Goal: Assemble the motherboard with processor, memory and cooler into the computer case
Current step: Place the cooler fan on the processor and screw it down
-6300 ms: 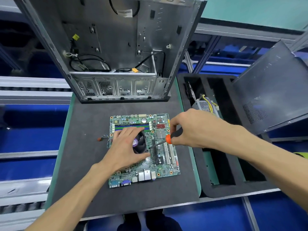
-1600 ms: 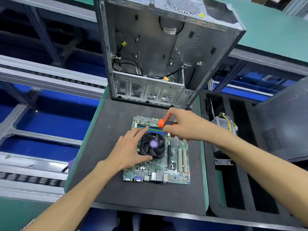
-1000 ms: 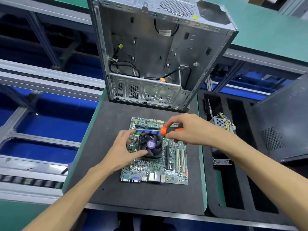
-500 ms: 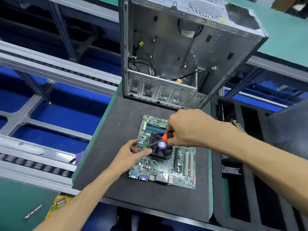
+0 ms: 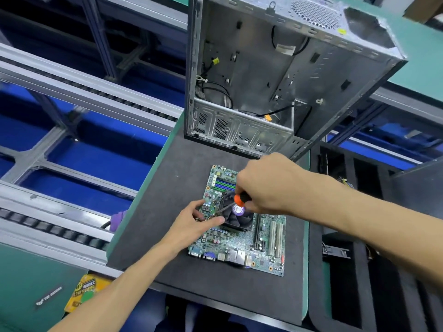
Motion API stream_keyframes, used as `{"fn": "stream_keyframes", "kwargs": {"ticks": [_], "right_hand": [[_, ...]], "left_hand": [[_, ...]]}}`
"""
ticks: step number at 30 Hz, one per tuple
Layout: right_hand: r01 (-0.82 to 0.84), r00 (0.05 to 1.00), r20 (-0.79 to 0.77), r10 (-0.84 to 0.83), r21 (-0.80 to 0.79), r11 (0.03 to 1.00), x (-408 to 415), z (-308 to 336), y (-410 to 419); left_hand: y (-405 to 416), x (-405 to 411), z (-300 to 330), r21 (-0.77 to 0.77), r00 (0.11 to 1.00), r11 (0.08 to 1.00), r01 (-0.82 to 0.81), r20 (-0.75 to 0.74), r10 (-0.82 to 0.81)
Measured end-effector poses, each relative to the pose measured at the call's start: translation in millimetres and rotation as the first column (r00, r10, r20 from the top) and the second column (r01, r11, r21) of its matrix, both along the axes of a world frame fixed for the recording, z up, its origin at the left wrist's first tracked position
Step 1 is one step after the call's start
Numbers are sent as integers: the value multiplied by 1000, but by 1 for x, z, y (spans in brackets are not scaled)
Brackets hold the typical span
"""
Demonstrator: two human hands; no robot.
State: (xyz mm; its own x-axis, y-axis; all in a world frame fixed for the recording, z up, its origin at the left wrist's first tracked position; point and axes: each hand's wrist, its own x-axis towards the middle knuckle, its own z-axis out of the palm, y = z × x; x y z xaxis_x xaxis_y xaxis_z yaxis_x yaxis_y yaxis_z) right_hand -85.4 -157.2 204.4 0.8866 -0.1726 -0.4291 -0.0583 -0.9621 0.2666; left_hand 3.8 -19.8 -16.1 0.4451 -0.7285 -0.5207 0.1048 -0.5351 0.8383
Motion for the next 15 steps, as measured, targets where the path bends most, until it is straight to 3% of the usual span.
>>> {"fn": "stream_keyframes", "kwargs": {"ticks": [5, 8, 10, 12, 13, 15], "right_hand": [[-464, 885, -81, 458, -110, 879, 12, 6, 14], [-538, 837, -166, 521, -79, 839, 22, 5, 13], [-368, 914, -180, 364, 12, 930, 29, 0, 10], [72, 962, -271, -23, 169, 983, 40, -2, 1], [366, 892, -367, -263, 248, 897, 42, -4, -6], [778, 608, -569, -553, 288, 558, 44, -9, -19]], "left_hand": [[-2, 1, 0, 19, 999, 1000, -24, -36, 25], [1, 1, -1, 37, 997, 997, -61, -49, 62], [2, 1, -2, 38, 996, 997, -61, -66, 64], [3, 2, -2, 39, 994, 997, -66, -82, 69], [2, 2, -2, 38, 994, 997, -64, -82, 67], [2, 1, -3, 33, 994, 998, -54, -90, 56]]}}
